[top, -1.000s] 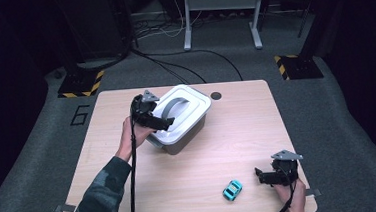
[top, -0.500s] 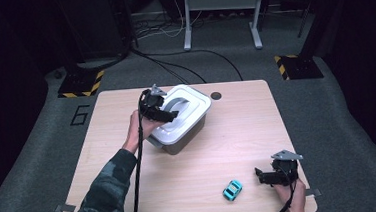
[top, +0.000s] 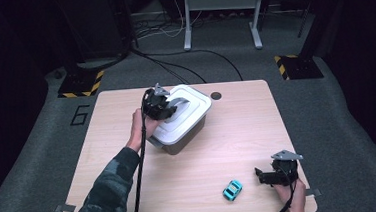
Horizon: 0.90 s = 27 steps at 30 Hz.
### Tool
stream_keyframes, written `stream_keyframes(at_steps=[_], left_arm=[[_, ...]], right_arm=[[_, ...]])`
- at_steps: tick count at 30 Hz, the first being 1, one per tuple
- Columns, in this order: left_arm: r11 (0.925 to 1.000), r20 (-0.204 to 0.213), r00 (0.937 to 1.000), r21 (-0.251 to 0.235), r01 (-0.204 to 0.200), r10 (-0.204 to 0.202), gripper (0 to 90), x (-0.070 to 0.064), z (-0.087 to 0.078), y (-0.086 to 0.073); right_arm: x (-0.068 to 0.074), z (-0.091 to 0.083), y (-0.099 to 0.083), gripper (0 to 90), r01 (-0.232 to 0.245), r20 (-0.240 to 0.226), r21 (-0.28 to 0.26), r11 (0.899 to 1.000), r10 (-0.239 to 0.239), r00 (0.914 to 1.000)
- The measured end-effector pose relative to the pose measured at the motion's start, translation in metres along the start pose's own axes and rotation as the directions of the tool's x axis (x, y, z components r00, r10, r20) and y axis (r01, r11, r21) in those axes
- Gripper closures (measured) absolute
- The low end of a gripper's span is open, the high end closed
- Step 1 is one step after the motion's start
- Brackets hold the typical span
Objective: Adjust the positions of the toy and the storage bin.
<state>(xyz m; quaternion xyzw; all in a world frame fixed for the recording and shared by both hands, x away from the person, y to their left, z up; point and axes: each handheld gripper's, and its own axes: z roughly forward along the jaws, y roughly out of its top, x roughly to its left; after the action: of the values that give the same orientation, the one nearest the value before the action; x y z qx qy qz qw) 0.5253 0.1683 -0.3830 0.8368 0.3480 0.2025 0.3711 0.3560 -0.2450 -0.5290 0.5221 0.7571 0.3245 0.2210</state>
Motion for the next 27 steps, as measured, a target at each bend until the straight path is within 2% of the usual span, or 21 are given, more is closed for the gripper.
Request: stream_keyframes(at_steps=[3, 9, 12, 17, 27], left_arm=[[0.9999, 0.015, 0.9998, 0.003, 0.010, -0.010, 66.2, 0.000, -0.001, 0.000], [0.9995, 0.002, 0.9999, 0.027, 0.016, -0.016, 66.8, -0.005, -0.004, 0.001], [0.9991, -0.002, 0.9994, 0.023, 0.036, -0.036, 66.8, -0.008, -0.005, -0.001], [0.9986, -0.001, 0.9990, 0.028, 0.046, -0.046, 66.8, -0.013, -0.009, -0.003], [0.9983, 0.017, 0.9988, 0.035, 0.046, -0.047, 66.8, -0.026, -0.019, -0.009]], right_arm=[[0.000, 0.000, 0.000, 2.3, 0.000, 0.000, 0.000, 1.000, 0.000, 1.0000], [0.000, 0.000, 0.000, 2.3, 0.000, 0.000, 0.001, 1.000, 0.000, 1.0000], [0.000, 0.000, 0.000, 2.3, 0.000, 0.000, 0.000, 1.000, 0.000, 1.0000], [0.000, 0.000, 0.000, 2.3, -0.001, 0.000, -0.001, 1.000, 0.001, 1.0000], [0.000, 0.000, 0.000, 2.4, -0.001, -0.001, -0.001, 1.000, 0.001, 1.0000]])
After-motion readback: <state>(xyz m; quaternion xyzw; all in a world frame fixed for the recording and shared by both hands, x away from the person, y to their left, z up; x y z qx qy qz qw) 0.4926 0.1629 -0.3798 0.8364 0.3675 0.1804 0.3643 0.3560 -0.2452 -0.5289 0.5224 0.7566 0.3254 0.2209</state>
